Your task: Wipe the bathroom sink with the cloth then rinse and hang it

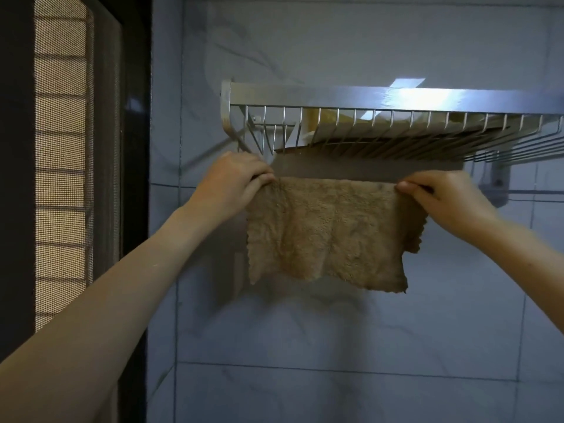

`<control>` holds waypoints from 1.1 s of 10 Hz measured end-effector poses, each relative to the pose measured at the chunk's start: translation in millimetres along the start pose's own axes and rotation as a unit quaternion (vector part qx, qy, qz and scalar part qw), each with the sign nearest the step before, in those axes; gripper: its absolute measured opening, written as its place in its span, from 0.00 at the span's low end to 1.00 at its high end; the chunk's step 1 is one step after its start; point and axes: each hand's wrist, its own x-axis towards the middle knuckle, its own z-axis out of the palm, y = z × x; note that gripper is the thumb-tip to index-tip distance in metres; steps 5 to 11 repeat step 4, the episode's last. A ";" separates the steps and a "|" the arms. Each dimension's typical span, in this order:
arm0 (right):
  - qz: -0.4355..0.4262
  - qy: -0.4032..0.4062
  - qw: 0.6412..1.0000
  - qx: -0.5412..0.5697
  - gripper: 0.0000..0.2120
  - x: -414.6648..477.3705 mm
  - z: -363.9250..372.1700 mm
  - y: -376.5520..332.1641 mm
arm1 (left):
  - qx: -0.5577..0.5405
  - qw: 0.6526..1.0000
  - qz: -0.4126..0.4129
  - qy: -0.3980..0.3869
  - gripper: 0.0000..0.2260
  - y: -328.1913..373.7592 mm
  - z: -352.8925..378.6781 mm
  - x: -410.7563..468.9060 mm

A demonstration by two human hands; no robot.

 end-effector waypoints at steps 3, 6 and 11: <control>0.015 -0.046 0.994 -0.096 0.15 -11.4 -11.5 -13.3 | 0.046 0.997 -0.035 -0.047 0.22 14.4 -10.5 -12.5; 0.024 0.094 0.995 0.016 0.16 -51.3 -28.9 -43.7 | -0.038 0.995 -0.073 0.060 0.19 37.4 -37.1 -41.1; 0.024 0.094 0.995 0.016 0.16 -51.3 -28.9 -43.7 | -0.038 0.995 -0.073 0.060 0.19 37.4 -37.1 -41.1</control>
